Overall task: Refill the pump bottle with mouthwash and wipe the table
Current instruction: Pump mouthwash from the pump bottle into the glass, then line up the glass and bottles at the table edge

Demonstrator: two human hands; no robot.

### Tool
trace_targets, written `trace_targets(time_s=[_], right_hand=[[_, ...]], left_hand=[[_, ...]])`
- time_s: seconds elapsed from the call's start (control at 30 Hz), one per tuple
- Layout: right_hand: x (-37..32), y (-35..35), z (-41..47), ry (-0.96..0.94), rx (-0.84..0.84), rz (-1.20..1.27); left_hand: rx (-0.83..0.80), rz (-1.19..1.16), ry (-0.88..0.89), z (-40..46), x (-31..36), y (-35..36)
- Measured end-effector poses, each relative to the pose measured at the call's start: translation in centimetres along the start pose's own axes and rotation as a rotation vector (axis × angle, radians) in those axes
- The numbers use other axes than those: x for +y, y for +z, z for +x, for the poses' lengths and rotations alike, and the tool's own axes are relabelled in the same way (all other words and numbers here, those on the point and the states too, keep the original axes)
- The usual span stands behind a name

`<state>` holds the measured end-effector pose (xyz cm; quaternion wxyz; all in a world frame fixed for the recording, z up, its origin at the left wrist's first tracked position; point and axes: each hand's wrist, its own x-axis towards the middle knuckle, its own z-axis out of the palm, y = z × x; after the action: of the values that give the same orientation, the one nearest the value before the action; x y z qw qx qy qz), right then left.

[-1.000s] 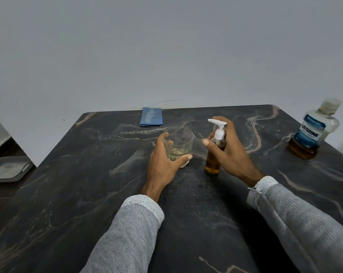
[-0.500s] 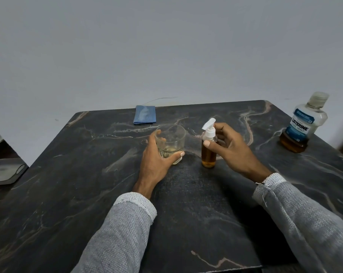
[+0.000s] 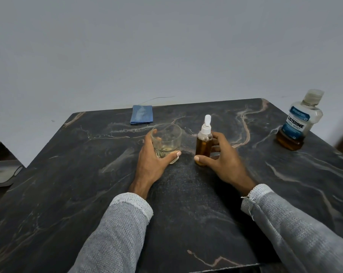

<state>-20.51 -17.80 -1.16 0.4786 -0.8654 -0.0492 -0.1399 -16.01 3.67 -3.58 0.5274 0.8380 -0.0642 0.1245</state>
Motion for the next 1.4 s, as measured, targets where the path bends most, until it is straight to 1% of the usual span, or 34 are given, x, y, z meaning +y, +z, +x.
trace_targets(time_s=[0.13, 0.33, 0.53, 0.8, 0.97, 1.2, 1.4], right_hand=[[0.7, 1.0, 0.2, 0.014, 0.042, -0.009], [2.0, 1.0, 0.7, 0.018, -0.014, 0.042], [2.7, 1.5, 0.9, 0.008, 0.042, -0.062], [3.1, 1.6, 2.2, 0.018, 0.044, -0.088], [3.3, 1.9, 4.6, 0.042, 0.069, -0.072], [4.1, 2.6, 9.6, 0.058, 0.068, -0.092], [5.5, 3.5, 14.6, 0.054, 0.066, -0.085]], left_hand=[[0.026, 0.032, 0.03, -0.1, -0.2, 0.0], [0.012, 0.058, 0.027, 0.0, -0.2, -0.2], [-0.026, 0.025, -0.008, 0.1, -0.2, -0.4], [-0.057, 0.041, -0.031, 0.8, -0.5, -0.4], [-0.063, 0.094, -0.041, 3.2, -0.6, 0.0], [-0.073, 0.138, -0.051, 9.0, -1.1, 1.1], [-0.023, 0.179, -0.025, 14.0, -2.0, 2.8]])
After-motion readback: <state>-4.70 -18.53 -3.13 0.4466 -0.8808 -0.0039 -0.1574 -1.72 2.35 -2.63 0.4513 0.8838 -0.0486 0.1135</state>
